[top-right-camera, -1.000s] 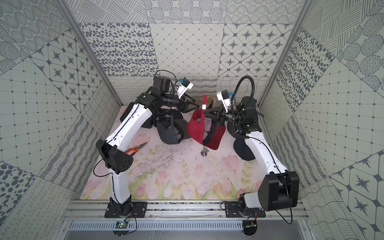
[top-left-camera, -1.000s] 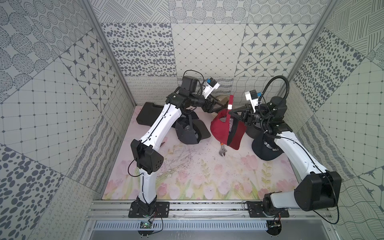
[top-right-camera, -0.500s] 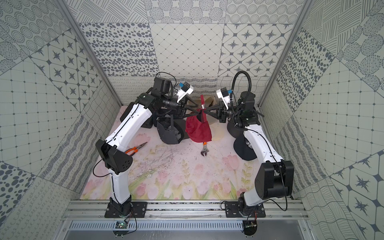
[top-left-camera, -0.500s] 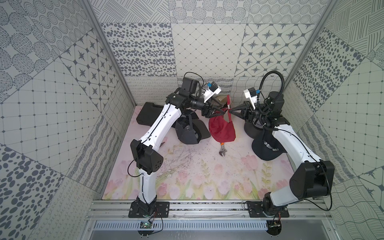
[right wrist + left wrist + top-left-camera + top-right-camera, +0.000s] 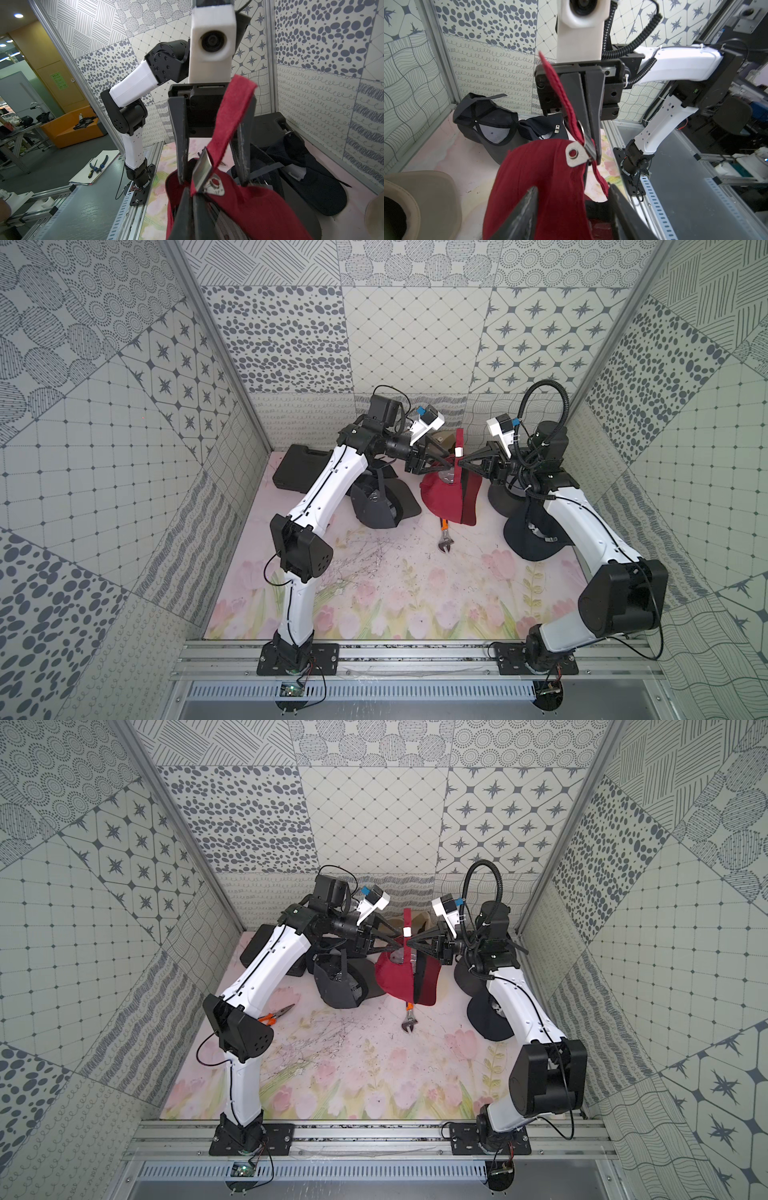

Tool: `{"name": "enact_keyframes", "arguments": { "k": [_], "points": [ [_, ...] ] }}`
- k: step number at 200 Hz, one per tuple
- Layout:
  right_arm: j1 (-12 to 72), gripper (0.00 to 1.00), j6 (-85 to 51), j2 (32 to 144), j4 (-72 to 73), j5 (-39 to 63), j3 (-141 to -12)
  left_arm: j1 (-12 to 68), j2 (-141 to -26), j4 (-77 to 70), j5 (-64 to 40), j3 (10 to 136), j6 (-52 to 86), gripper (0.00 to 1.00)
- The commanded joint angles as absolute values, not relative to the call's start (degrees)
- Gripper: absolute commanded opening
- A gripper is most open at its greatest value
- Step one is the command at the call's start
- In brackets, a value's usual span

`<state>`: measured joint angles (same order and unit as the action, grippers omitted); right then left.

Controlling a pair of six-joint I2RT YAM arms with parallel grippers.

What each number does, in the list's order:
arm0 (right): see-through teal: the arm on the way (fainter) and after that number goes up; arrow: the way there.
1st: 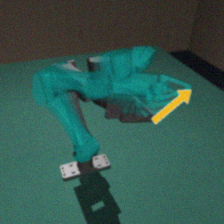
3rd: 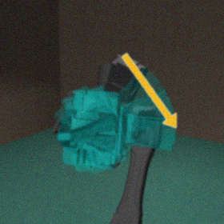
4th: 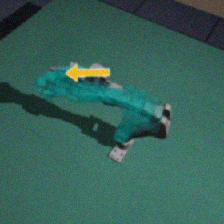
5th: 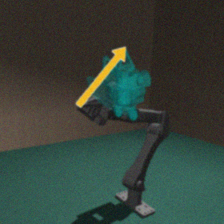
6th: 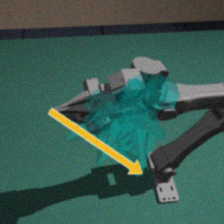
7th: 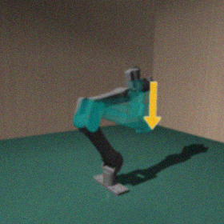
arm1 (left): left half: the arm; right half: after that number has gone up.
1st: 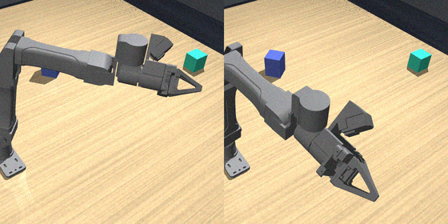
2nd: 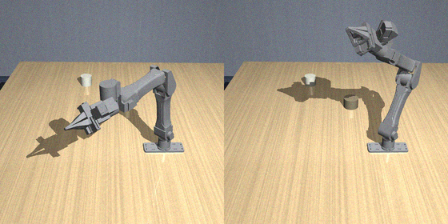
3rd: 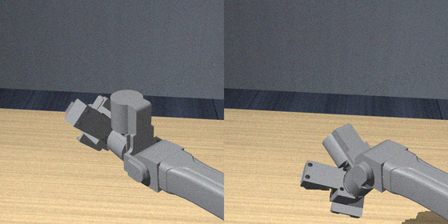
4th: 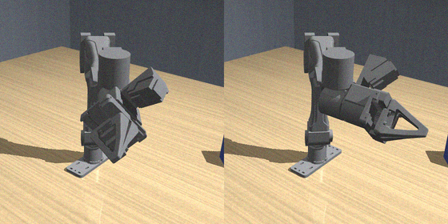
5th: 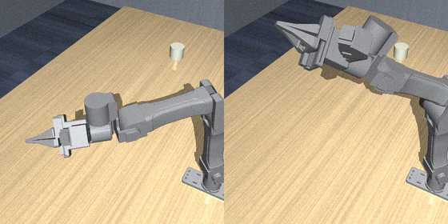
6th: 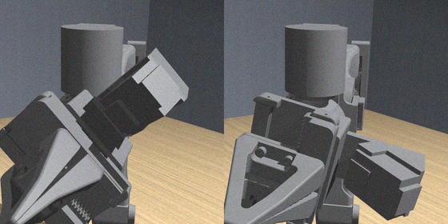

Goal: Open the adjustable buckle of the baseball cap
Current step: Pull the adjustable strap on the baseball cap.

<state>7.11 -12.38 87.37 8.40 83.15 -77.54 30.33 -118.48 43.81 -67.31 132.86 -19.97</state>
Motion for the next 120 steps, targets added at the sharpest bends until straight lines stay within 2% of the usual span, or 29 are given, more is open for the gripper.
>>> {"name": "enact_keyframes", "arguments": {
  "k": [1,69,99,120],
  "points": [
    [7.95,0.0,-12.57,87.03,11.09,84.24,-79.19,30.11,-118.83,44.46,-70.93,133.88,-20.82,0.42],
    [9.81,0.0,-12.96,86.72,11.25,82.41,-78.31,31.27,-115.59,41.09,-64.4,129.49,-20.67,0.21],
    [10.02,0.0,-13.42,87.02,11.35,80.98,-78.4,31.8,-113.57,38.46,-63.73,126.8,-19.93,0.06],
    [10.02,0.0,-13.54,87.04,10.96,79.01,-78.4,32.07,-113.13,38.11,-64.04,126.68,-18.85,0.0]
  ]
}}
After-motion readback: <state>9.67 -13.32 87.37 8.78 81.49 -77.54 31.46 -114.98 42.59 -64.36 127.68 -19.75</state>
